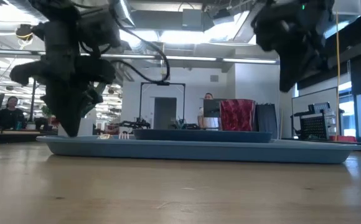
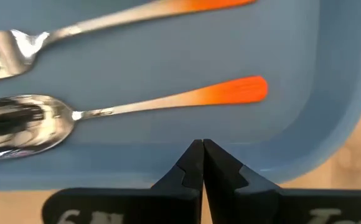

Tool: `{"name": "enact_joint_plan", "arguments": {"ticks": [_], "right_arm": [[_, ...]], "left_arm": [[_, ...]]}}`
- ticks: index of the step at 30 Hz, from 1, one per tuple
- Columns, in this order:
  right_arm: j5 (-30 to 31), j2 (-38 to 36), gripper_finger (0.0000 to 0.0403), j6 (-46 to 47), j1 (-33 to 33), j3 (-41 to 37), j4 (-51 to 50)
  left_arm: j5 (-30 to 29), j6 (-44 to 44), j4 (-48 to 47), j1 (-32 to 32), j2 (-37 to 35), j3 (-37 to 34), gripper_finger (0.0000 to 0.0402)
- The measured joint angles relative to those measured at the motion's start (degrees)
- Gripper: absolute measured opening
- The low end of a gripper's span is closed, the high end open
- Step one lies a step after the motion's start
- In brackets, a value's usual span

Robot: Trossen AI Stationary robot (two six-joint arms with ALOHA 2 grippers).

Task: Pick and place plate/cup/fork/spoon on tray
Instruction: Adjust the blue tray on the table

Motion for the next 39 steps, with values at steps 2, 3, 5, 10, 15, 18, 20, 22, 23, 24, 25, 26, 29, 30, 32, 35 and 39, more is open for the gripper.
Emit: {"name": "enact_joint_plan", "arguments": {"ticks": [2, 3, 5, 10, 15, 18, 20, 22, 23, 24, 25, 26, 29, 30, 32, 35, 39], "right_arm": [[-2.0, 0.0, 0.0005, -0.1, -1.0, -2.3, 2.4], [-3.0, 0.0, 0.0005, -0.1, -1.4, -3.4, 3.4], [-5.5, 0.0, 0.0005, 0.0, -2.2, -5.7, 5.8], [-8.5, 0.0, 0.0005, 1.1, -3.4, -11.2, 12.6], [-8.5, 0.0, 0.0005, 1.1, -4.3, -14.9, 18.7], [-8.5, 0.0, 0.0005, 1.1, -4.7, -15.2, 19.2], [-8.5, 0.0, 0.0005, 1.0, -4.8, -15.5, 19.1], [-8.5, 0.0, 0.0005, 1.0, -4.8, -15.5, 19.1], [-8.5, 0.0, 0.0005, 1.0, -4.8, -15.6, 19.1], [-8.5, 0.0, 0.0005, 1.0, -4.8, -15.7, 19.1], [-8.5, 0.0, 0.0005, 1.0, -4.8, -15.7, 19.0], [-8.5, 0.0, 0.0005, 0.9, -4.8, -15.7, 19.1], [-8.5, 0.0, 0.0005, 0.2, -4.8, -15.7, 19.1], [-8.5, -0.1, 0.0005, -0.1, -4.8, -15.7, 19.1], [-8.5, -0.2, 0.0005, -0.3, -4.8, -15.7, 19.1], [-8.5, -0.4, 0.0005, -1.7, -4.8, -15.4, 19.0], [-9.5, -0.5, 0.0005, -3.3, -4.8, -14.9, 19.2]], "left_arm": [[0.2, -0.1, 0.6, 0.0, 1.8, 0.0, 0.0000], [0.2, -0.1, 0.8, 0.0, 2.7, 0.0, 0.0000], [0.2, -0.1, 1.2, 0.0, 4.2, 0.1, 0.0000], [0.3, -1.2, 1.1, 0.0, 6.1, 0.1, 0.0000], [1.7, -2.1, 0.9, 0.1, 6.1, 0.1, 0.0000], [3.0, -2.6, 0.2, -0.5, 6.1, 0.1, 0.0000], [3.0, -2.6, -0.1, -1.3, 6.1, 0.1, 0.0000], [3.1, -2.7, -0.2, -2.3, 6.1, 0.1, 0.0000], [3.1, -2.7, -0.2, -2.9, 6.1, 0.1, 0.0000], [3.3, -2.8, -0.3, -3.4, 6.1, 0.1, 0.0000], [3.3, -2.8, -0.3, -3.9, 6.1, 0.1, 0.0000], [3.2, -2.9, -0.3, -4.3, 6.1, 0.1, 0.0000], [2.1, -2.8, -0.6, -4.8, 6.0, 0.3, 0.0000], [1.7, -2.9, -1.0, -4.8, 5.7, 0.5, 0.0000], [0.5, -2.6, -1.7, -4.9, 5.4, 1.4, 0.0000], [0.0, -2.5, -2.3, -4.8, 4.6, 2.4, 0.0000], [-0.1, -2.4, -4.5, -4.8, 4.6, 2.7, 0.0000]]}}
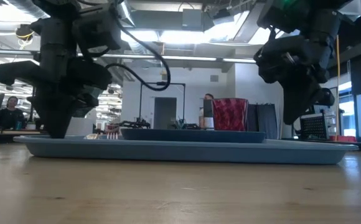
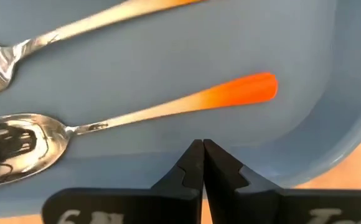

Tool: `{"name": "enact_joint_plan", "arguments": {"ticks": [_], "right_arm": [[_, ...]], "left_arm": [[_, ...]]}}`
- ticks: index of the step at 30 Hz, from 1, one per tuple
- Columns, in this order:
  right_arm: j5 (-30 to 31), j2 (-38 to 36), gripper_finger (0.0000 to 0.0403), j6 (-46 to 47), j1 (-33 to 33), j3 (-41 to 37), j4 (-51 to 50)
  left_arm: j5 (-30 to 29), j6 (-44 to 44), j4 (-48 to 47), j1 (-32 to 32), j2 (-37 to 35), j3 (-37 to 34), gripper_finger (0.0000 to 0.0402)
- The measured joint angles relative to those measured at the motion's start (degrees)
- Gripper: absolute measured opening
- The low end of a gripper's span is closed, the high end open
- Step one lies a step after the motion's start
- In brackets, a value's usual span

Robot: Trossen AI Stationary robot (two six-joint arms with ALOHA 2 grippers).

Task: Pick and place plate/cup/fork/spoon on tray
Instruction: Adjust the blue tray on the table

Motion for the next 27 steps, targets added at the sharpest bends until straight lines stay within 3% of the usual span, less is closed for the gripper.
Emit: {"name": "enact_joint_plan", "arguments": {"ticks": [9, 19, 27], "right_arm": [[1.0, 0.9, 0.0005, 1.7, -0.2, 0.0, -1.1], [1.1, 7.3, 0.0005, 1.8, -0.5, 0.0, -0.3], [-3.0, 10.0, 0.0005, 1.7, -0.5, 0.0, -0.2]], "left_arm": [[-1.7, -0.4, -4.9, 0.0, -0.8, 2.2, 0.0000], [-3.0, 0.4, -6.1, 0.0, -1.7, 7.5, 0.0000], [-3.1, 0.5, -7.0, 0.0, -1.7, 7.8, 0.0000]]}}
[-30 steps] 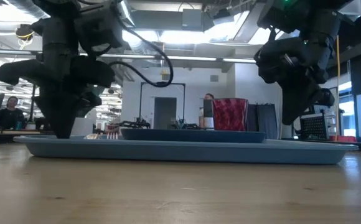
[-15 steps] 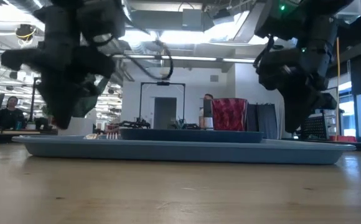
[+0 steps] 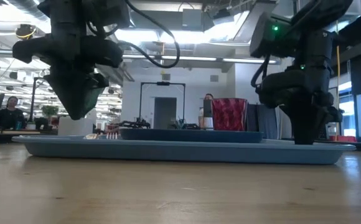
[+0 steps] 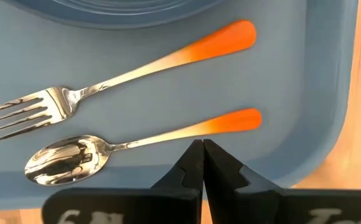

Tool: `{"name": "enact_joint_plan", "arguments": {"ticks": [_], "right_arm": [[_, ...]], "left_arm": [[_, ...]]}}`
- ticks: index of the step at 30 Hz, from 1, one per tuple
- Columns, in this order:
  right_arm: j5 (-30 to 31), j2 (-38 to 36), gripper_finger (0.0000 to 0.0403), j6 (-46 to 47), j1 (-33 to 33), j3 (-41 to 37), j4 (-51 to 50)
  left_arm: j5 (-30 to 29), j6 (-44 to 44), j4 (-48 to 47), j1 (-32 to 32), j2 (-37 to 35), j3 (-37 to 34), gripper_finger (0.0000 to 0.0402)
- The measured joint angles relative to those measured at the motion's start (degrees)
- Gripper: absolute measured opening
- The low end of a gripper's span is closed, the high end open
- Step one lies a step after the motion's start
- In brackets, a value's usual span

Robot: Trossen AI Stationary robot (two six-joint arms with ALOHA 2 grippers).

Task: Pick and place plate/cup/fork/spoon on tray
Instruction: Adjust the blue tray on the table, then return to Home Position

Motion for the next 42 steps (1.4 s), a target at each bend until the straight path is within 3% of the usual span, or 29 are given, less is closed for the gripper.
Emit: {"name": "enact_joint_plan", "arguments": {"ticks": [15, 21, 34, 37, 42], "right_arm": [[-3.0, 0.3, 0.0005, -0.3, 0.0, 0.0, 0.0], [-2.9, -2.8, 0.0005, -3.1, 0.2, 3.5, -1.3], [10.6, -11.2, 0.0005, -26.9, 0.6, 25.8, -15.1], [14.8, -14.0, 0.0005, -31.8, 0.7, 27.6, -15.1], [16.7, -19.5, 0.0005, -31.8, 0.7, 24.9, -16.6]], "left_arm": [[-0.5, 0.0, -0.3, 0.0, 0.0, 0.0, 0.0000], [-0.5, -0.5, -0.6, 0.0, -2.3, 0.0, 0.0000], [-1.9, -2.5, -3.1, 3.1, -21.5, 1.7, 0.0000], [-4.2, -2.6, -3.3, 3.9, -26.5, 1.7, 0.0000], [-6.4, -2.6, -3.3, 4.7, -34.1, 1.7, 0.0000]]}}
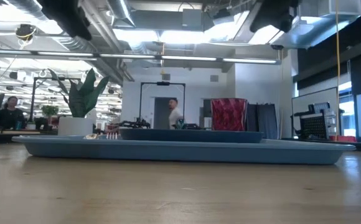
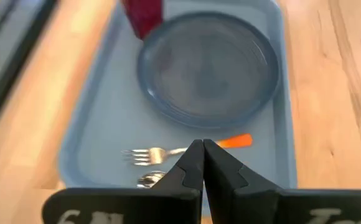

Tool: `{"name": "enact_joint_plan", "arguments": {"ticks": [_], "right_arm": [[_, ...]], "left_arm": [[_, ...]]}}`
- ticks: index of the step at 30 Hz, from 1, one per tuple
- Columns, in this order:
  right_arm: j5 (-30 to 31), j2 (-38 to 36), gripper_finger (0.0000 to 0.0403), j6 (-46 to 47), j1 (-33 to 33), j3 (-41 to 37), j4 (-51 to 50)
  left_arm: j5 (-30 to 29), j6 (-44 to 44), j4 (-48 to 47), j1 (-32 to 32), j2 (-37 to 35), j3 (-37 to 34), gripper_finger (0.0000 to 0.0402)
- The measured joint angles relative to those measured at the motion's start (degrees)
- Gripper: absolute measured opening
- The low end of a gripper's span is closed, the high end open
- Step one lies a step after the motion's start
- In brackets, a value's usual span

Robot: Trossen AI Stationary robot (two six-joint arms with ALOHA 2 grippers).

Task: Pick and place plate/cup/fork/spoon on tray
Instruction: Return to Home Position

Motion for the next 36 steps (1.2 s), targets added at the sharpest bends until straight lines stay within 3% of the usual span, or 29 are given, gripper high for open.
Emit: {"name": "enact_joint_plan", "arguments": {"ticks": [7, 17, 25, 36], "right_arm": [[0.1, -9.4, 0.0005, 1.7, 0.0, -8.8, 2.6], [0.1, -26.8, 0.0005, 0.2, 0.0, -24.5, 19.9], [0.0, -37.2, 0.0005, -1.2, 0.0, -33.5, 26.5], [0.9, -51.7, 0.0005, -1.7, 0.0, -42.6, 31.9]], "left_arm": [[-1.3, 0.0, -1.1, 1.6, -9.0, 0.0, 0.0000], [-5.2, -4.3, -7.0, 2.6, -21.3, 0.0, 0.0000], [-7.0, -6.2, -7.2, 2.6, -30.7, 0.0, 0.0000], [-10.2, -10.3, -12.3, 2.6, -38.2, -0.1, 0.0000]]}}
